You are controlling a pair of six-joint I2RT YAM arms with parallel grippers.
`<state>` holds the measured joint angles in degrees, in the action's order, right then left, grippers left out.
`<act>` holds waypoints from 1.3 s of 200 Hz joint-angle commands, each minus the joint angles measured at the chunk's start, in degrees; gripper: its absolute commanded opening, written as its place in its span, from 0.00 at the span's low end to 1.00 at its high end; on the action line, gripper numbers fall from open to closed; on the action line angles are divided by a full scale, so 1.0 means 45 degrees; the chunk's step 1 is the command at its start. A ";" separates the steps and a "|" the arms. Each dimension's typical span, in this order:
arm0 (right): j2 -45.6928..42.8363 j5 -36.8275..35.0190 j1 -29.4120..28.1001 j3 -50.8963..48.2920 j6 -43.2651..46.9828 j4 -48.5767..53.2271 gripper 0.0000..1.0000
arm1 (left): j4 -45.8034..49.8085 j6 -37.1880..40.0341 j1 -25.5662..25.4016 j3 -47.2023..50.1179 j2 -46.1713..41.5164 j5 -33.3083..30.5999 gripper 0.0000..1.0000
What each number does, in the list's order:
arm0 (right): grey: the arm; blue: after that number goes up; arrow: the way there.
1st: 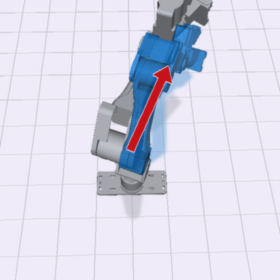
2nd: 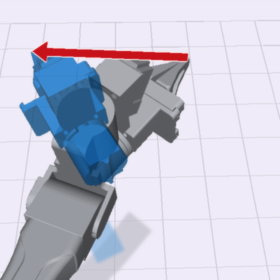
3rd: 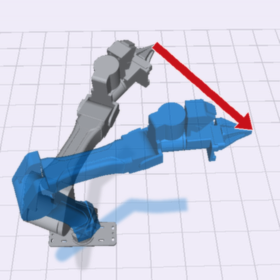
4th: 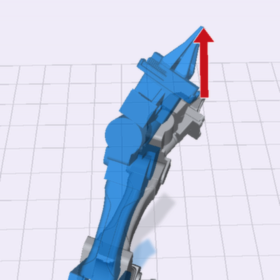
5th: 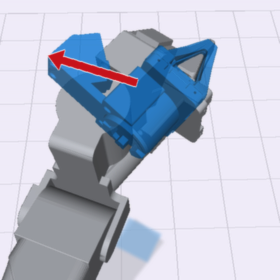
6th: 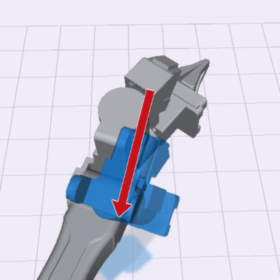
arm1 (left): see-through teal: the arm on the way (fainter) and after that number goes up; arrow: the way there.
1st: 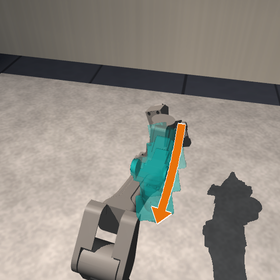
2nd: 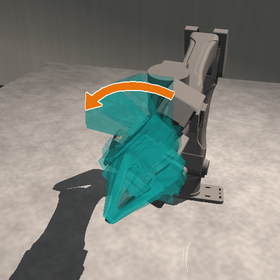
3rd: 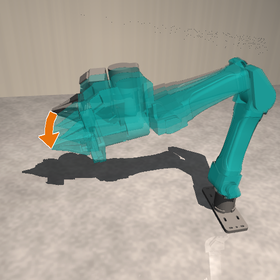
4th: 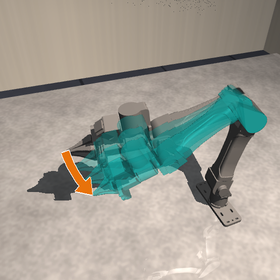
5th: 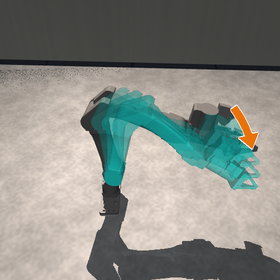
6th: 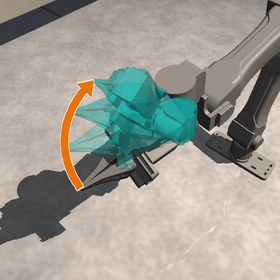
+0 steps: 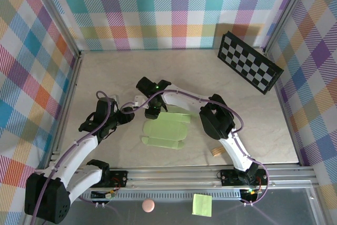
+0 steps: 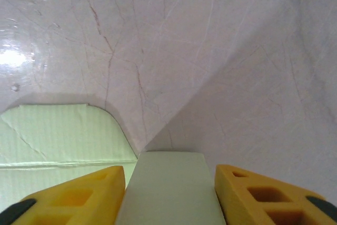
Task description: Fold the paper box
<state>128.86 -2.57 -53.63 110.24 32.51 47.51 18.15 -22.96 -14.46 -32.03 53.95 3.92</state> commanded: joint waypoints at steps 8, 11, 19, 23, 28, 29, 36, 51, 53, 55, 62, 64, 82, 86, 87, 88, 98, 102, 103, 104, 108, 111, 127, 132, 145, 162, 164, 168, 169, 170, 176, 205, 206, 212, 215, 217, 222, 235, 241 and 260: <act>-0.1688 0.1049 0.0133 -0.0518 -0.1150 -0.0275 0.60 | 0.0211 0.0310 0.0166 -0.0664 0.0081 0.0937 0.64; -0.1832 0.1141 0.0151 -0.0603 -0.1243 -0.0326 0.62 | 0.0178 0.0336 0.0166 -0.0674 0.0083 0.1017 0.64; -0.2187 0.1359 0.0209 -0.0815 -0.1545 -0.0487 0.65 | 0.0100 0.0389 0.0166 -0.0711 0.0084 0.1149 0.64; -0.2395 0.1455 0.0240 -0.0938 -0.1682 -0.0543 0.66 | 0.0073 0.0393 0.0164 -0.0741 0.0114 0.1206 0.64; -0.2584 0.1594 0.0259 -0.1082 -0.1825 -0.0607 0.67 | 0.0020 0.0379 0.0166 -0.0770 0.0157 0.1315 0.64; -0.2650 0.1620 0.0287 -0.1100 -0.1859 -0.0611 0.68 | 0.0014 0.0377 0.0166 -0.0771 0.0158 0.1345 0.64; -0.2970 0.1778 0.0331 -0.1368 -0.2045 -0.0691 0.69 | -0.0048 0.0390 0.0156 -0.0811 0.0230 0.1486 0.64; -0.3656 0.2026 0.0463 -0.1986 -0.2532 -0.0940 0.70 | -0.0221 0.0372 0.0150 -0.0969 0.0520 0.1902 0.63; -0.3728 0.2033 0.0484 -0.2087 -0.2624 -0.1009 0.70 | -0.0239 0.0351 0.0138 -0.0992 0.0567 0.1965 0.63; -0.3839 0.2045 0.0504 -0.2185 -0.2720 -0.1061 0.70 | -0.0268 0.0345 0.0149 -0.1018 0.0612 0.2040 0.62; -0.4134 0.2074 0.0589 -0.2505 -0.3027 -0.1240 0.70 | -0.0358 0.0279 0.0147 -0.1108 0.0817 0.2281 0.61; -0.4238 0.2074 0.0608 -0.2622 -0.3133 -0.1270 0.70 | -0.0361 0.0259 0.0147 -0.1130 0.0885 0.2377 0.61; -0.5367 0.1824 0.0939 -0.3930 -0.4353 -0.2323 0.70 | -0.0832 0.0038 0.0090 -0.1447 0.1452 0.3001 0.59; -0.5634 0.1771 0.1028 -0.4199 -0.4685 -0.2572 0.69 | -0.0888 -0.0013 0.0070 -0.1524 0.1605 0.3126 0.59; -0.5699 0.1766 0.1053 -0.4299 -0.4763 -0.2638 0.69 | -0.0898 -0.0024 0.0059 -0.1549 0.1644 0.3168 0.58; -0.5751 0.1755 0.1075 -0.4388 -0.4842 -0.2691 0.69 | -0.0913 -0.0029 0.0054 -0.1571 0.1682 0.3199 0.58; -0.6372 0.1761 0.1339 -0.5125 -0.5623 -0.3241 0.68 | -0.1032 -0.0149 -0.0054 -0.1782 0.2042 0.3474 0.57; -0.6627 0.1752 0.1456 -0.5362 -0.5857 -0.3435 0.67 | -0.1072 -0.0189 -0.0099 -0.1874 0.2184 0.3568 0.57; -0.6684 0.1747 0.1481 -0.5447 -0.6092 -0.3490 0.67 | -0.1078 -0.0219 -0.0113 -0.1880 0.2216 0.3604 0.57; -0.6751 0.1745 0.1504 -0.5529 -0.6258 -0.3518 0.67 | -0.1091 -0.0234 -0.0130 -0.1922 0.2252 0.3632 0.57; -0.6990 0.1718 0.1620 -0.5787 -0.6660 -0.3725 0.67 | -0.1125 -0.0269 -0.0182 -0.2027 0.2396 0.3741 0.57; -0.7177 0.1688 0.1687 -0.5984 -0.6925 -0.3848 0.66 | -0.1168 -0.0296 -0.0217 -0.2099 0.2514 0.3804 0.57; -0.7934 0.1391 0.2174 -0.6750 -0.8324 -0.4120 0.64 | -0.1279 -0.0371 -0.0485 -0.2498 0.3133 0.4097 0.55; -0.8072 0.1222 0.2311 -0.6869 -0.8823 -0.4045 0.64 | -0.1275 -0.0369 -0.0549 -0.2637 0.3329 0.4154 0.54; -0.8309 0.1055 0.2738 -0.6958 -0.9974 -0.3535 0.61 | -0.1280 -0.0350 -0.0774 -0.2973 0.3845 0.4240 0.52; -0.8631 0.0967 0.2993 -0.7112 -1.0654 -0.3094 0.58 | -0.1358 -0.0224 -0.1045 -0.3311 0.4476 0.4379 0.48; -0.8683 0.0943 0.2997 -0.7152 -1.0714 -0.3081 0.58 | -0.1338 -0.0197 -0.1069 -0.3365 0.4568 0.4380 0.48; -0.8788 0.0903 0.2993 -0.7248 -1.0752 -0.3035 0.58 | -0.1306 -0.0134 -0.1128 -0.3427 0.4712 0.4372 0.47; -0.8819 0.0893 0.3002 -0.7269 -1.0766 -0.3036 0.58 | -0.1293 -0.0123 -0.1145 -0.3457 0.4730 0.4367 0.47; -0.8844 0.0888 0.3006 -0.7289 -1.0783 -0.3047 0.58 | -0.1286 -0.0118 -0.1154 -0.3502 0.4769 0.4365 0.47; -0.9003 0.0840 0.3011 -0.7438 -1.0807 -0.3073 0.58 | -0.1170 -0.0028 -0.1244 -0.3676 0.5017 0.4312 0.46; -0.9489 0.0601 0.3028 -0.7999 -1.0853 -0.3082 0.57 | -0.0596 0.0511 -0.1620 -0.4324 0.5902 0.3923 0.43; -0.9501 0.0596 0.3019 -0.8006 -1.0846 -0.3070 0.57 | -0.0596 0.0532 -0.1625 -0.4326 0.5911 0.3938 0.43; -0.9531 0.0556 0.3030 -0.8057 -1.0864 -0.3017 0.57 | -0.0601 0.0537 -0.1655 -0.4353 0.6051 0.4030 0.42; -0.9550 0.0552 0.3030 -0.8079 -1.0856 -0.3008 0.57 | -0.0624 0.0550 -0.1685 -0.4382 0.6091 0.4087 0.42; -0.9562 0.0551 0.3030 -0.8102 -1.0848 -0.3001 0.57 | -0.0657 0.0546 -0.1698 -0.4380 0.6144 0.4118 0.42; -0.9597 0.0505 0.3030 -0.8143 -1.0852 -0.2974 0.57 | -0.0692 0.0545 -0.1726 -0.4385 0.6225 0.4202 0.41; -0.9648 0.0439 0.3029 -0.8234 -1.0865 -0.2950 0.57 | -0.0719 0.0563 -0.1823 -0.4362 0.6363 0.4289 0.39; -0.9668 0.0391 0.3030 -0.8275 -1.0877 -0.2950 0.57 | -0.0723 0.0566 -0.1845 -0.4328 0.6425 0.4315 0.37; -0.9691 0.0166 0.3050 -0.8305 -1.1003 -0.2852 0.57 | -0.0702 0.0583 -0.1885 -0.4126 0.6429 0.4324 0.31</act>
<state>86.70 -0.19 -39.79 73.43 -15.35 33.76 13.58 -21.34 -22.39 -50.43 82.65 22.06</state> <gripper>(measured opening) 0.571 0.335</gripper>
